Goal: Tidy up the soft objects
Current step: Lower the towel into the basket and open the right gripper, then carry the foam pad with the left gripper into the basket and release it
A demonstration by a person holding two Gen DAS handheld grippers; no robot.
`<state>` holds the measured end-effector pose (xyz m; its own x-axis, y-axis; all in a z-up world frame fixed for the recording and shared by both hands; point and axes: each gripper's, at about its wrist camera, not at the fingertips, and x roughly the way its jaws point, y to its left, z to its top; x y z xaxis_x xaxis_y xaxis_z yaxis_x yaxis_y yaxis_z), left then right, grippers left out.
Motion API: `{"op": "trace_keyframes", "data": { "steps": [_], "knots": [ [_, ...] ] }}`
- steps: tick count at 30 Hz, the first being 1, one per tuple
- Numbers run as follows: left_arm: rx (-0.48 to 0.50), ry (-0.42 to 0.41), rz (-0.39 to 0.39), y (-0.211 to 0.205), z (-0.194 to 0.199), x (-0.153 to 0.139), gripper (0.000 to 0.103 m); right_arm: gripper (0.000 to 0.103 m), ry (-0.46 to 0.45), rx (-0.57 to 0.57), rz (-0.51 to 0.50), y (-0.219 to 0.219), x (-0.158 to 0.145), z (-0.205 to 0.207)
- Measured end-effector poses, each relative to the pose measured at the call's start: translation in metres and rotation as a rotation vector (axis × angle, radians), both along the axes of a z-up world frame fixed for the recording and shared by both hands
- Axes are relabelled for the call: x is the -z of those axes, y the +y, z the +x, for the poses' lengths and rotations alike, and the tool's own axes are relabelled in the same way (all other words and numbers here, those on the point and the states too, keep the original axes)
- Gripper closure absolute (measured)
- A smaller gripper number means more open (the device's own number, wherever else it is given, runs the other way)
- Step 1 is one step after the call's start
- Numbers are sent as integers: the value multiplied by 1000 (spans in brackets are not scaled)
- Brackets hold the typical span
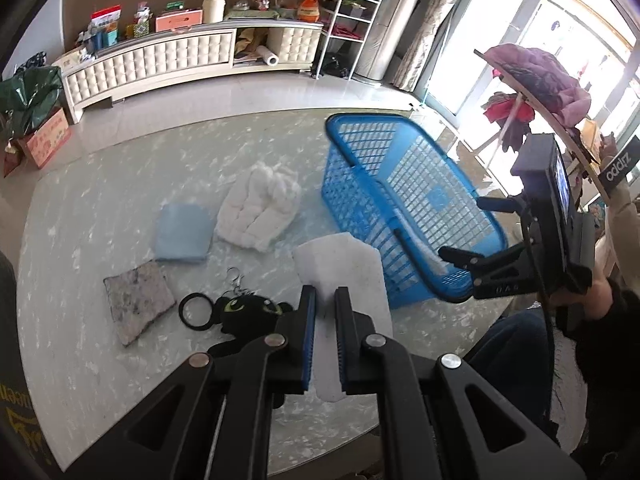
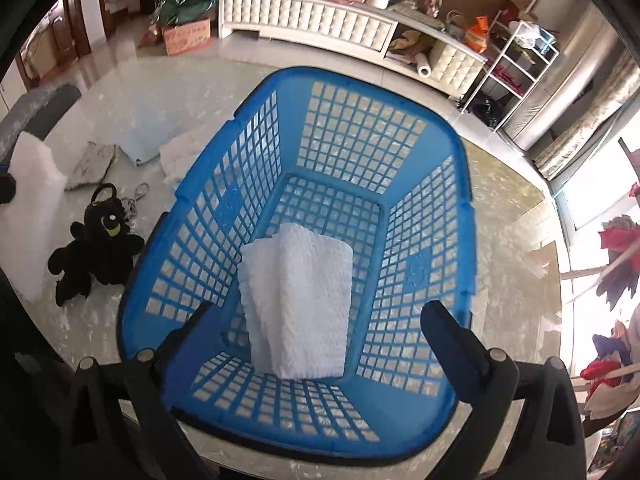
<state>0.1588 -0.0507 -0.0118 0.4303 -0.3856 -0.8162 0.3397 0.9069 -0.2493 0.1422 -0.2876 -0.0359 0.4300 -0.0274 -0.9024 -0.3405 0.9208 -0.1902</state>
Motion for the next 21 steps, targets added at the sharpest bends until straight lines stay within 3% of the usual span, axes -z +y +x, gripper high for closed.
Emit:
{"op": "trace_keyframes", "data": {
  "steps": [11,21],
  "knots": [
    [59,-29,21,-48,16,-23,95,1,-54,84,97,-18,-5,-21],
    [128,-52,19,-92,50,-22,94,1,-71,166,168,-36,-1,-16]
  ]
}}
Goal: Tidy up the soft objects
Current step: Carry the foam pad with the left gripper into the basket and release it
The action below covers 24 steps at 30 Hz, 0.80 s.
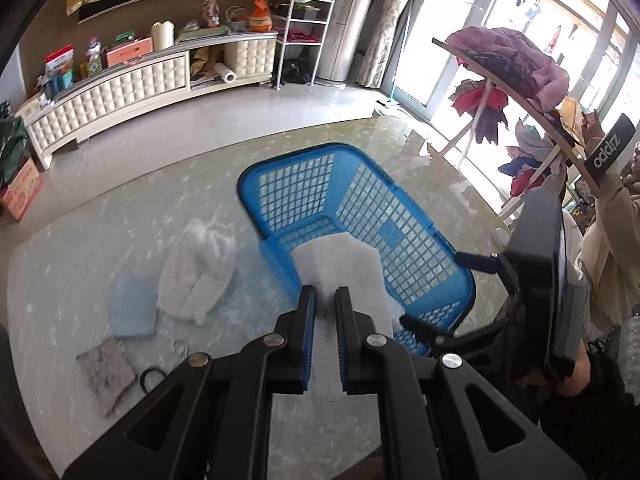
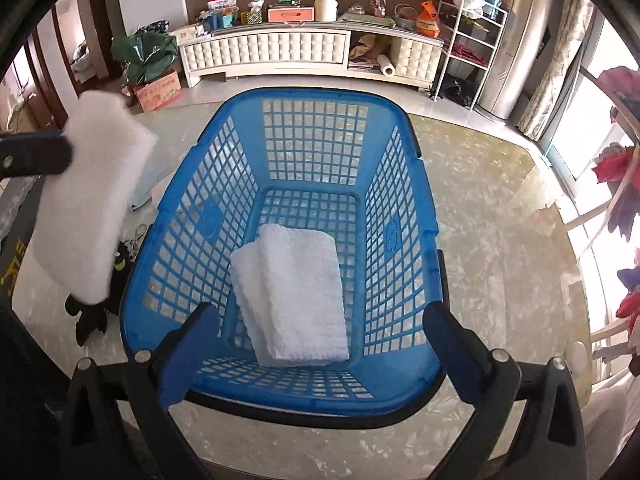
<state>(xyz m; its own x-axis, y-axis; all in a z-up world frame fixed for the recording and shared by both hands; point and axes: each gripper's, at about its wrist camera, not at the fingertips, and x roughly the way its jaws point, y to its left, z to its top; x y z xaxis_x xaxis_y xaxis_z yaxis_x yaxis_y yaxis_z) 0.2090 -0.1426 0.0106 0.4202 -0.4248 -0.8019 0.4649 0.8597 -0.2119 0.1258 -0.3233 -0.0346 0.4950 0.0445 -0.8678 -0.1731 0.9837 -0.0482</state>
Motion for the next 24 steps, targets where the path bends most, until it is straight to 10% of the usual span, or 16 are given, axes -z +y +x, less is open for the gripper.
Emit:
{"op": "trace_keyframes", "data": {
  "steps": [24],
  "knots": [
    [100,32,130,-66,80,67,94,1,14,66,25,-23,16,21]
  ]
}}
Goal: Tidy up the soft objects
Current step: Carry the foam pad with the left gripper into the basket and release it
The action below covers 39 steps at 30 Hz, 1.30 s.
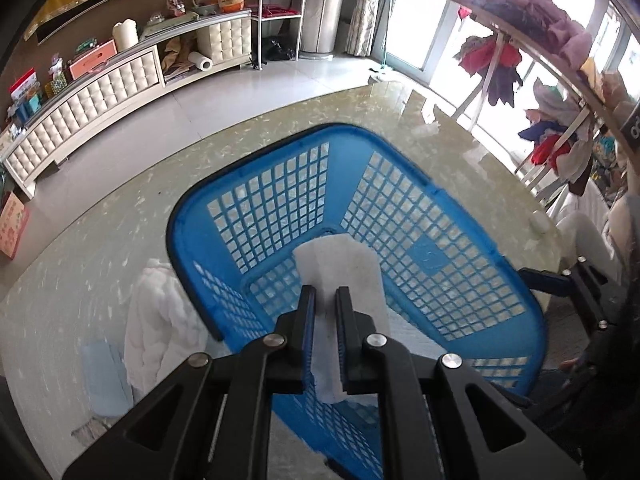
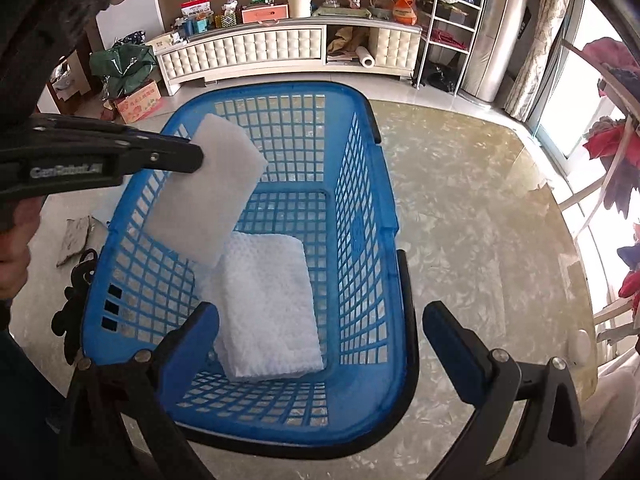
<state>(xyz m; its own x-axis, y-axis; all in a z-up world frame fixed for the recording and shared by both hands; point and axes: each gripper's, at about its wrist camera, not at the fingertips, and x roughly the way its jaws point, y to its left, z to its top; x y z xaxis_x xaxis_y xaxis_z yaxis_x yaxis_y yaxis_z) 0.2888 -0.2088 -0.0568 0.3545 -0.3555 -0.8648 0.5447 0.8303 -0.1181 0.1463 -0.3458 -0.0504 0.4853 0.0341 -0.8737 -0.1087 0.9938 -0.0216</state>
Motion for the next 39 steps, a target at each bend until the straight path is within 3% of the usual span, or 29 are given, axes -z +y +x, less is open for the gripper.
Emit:
{"op": "trace_keyframes", "data": {
  "steps": [8,14,23,25,26,34,39],
  "knots": [
    [50,-16,74,-11,9,19,93,1,28,16,15,-5,9,3],
    [89,-64,100,-14,11,18,93,1,41,23,20,-6,12,3],
    [150,-162,200,-30,12,25,91,1,54,25,26,-4,15,0],
    [154,-155,208,-31,12,26,79,1,54,25,28,-5,15,-1],
    [152,-150,217,-32,12,27,67,1,54,25,30,-5,15,-1],
    [182,-197,241,-35,-1,20,43,1,61,35,39,-9,17,-2],
    [165,-230,214,-25,-11,0,21,1,51,47,47,-10,12,-4]
  ]
}}
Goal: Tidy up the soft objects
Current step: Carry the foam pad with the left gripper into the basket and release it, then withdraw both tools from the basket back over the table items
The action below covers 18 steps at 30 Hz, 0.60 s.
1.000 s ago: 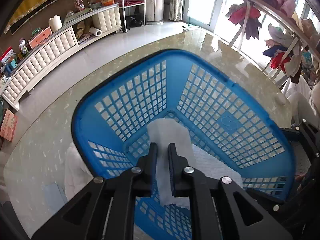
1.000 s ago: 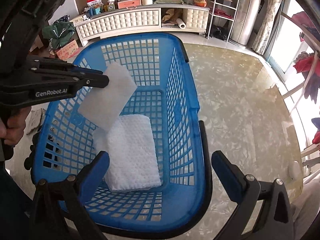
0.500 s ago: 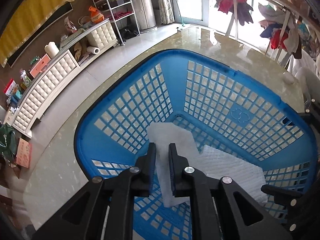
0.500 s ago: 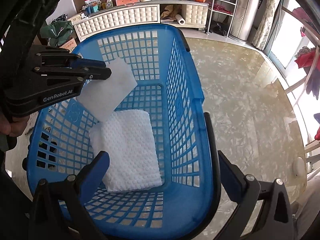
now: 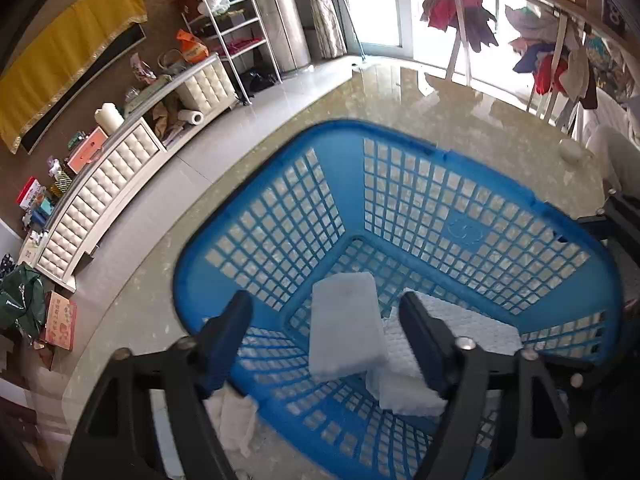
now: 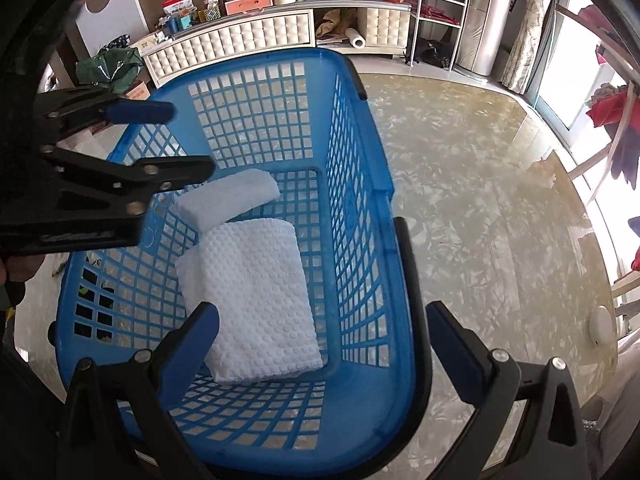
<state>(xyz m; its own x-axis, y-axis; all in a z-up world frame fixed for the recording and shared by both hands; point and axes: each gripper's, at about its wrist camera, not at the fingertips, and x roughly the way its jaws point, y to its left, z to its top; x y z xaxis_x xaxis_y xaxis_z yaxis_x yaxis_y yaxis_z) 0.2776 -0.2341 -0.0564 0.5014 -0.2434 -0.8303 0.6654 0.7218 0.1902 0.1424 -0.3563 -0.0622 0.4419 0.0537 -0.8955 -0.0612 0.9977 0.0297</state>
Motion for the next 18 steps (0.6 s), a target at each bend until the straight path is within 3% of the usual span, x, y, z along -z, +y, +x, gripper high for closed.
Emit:
{"op": "trace_keyframes", "data": {
  "steps": [5,18],
  "knots": [
    [-37,-23,-21,15,-16,-21,11,1,-14,11,6,0,-8,-4],
    [-175,-21,-103,74,-75,-52,10,1,-77,13,9,24,-39,-32]
  ]
}}
